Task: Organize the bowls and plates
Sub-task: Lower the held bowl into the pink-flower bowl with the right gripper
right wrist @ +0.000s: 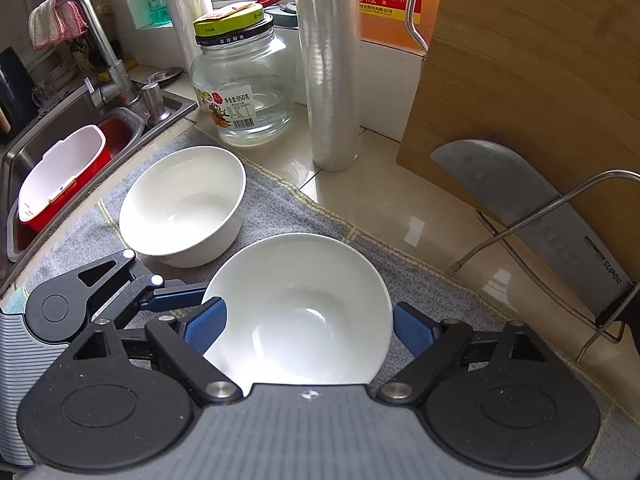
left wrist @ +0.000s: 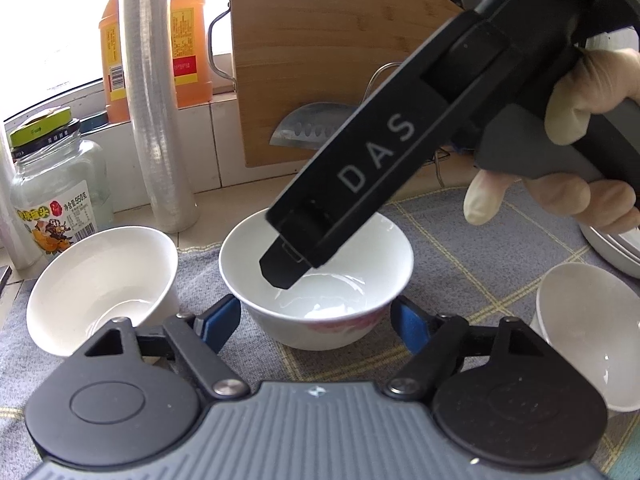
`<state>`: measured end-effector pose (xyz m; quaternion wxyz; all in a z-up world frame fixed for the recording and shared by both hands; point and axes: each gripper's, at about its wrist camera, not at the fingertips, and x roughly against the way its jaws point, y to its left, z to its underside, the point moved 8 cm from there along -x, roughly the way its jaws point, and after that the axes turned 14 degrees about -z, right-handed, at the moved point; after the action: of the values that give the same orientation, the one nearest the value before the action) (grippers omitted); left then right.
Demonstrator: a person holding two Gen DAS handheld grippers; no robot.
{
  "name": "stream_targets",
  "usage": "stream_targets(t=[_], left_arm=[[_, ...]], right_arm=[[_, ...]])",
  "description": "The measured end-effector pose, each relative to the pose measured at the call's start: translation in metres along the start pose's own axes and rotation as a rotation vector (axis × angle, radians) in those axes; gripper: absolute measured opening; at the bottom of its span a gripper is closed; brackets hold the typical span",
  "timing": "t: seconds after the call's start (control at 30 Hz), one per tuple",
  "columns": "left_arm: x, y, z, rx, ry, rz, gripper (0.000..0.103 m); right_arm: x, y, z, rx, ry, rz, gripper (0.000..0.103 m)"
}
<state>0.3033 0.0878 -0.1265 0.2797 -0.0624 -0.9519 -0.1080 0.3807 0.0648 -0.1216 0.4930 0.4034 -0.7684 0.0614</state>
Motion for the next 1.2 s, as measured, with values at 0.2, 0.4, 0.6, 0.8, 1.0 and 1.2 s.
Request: stream_targets(t=[0.2, 0.4, 0.6, 0.8, 1.0, 1.2], left_arm=[[0.000, 0.000, 0.000, -0.002, 0.000, 0.005, 0.082], [-0.001, 0.001, 0.000, -0.005, -0.002, 0.007, 0.082], [-0.001, 0.000, 0.000, -0.015, -0.002, 0.008, 0.082], [0.000, -0.002, 0.000, -0.037, -0.004, 0.009, 0.082], [0.007, -0.003, -0.002, -0.059, -0.004, 0.021, 0.082], [0.025, -0.006, -0.007, -0.080, 0.008, 0.031, 0.082]], right_arm=[[-0.003, -0.006, -0.003, -0.024, 0.008, -0.024, 0.089], [-0.004, -0.011, -0.005, -0.059, 0.035, -0.060, 0.086], [-0.005, -0.016, -0.004, -0.074, 0.045, -0.055, 0.079], [-0.003, -0.017, -0.003, -0.091, 0.041, -0.053, 0.078], [0.004, -0.013, 0.000, -0.096, 0.039, -0.053, 0.078], [0.025, -0.003, 0.003, -0.100, 0.011, -0.072, 0.078]])
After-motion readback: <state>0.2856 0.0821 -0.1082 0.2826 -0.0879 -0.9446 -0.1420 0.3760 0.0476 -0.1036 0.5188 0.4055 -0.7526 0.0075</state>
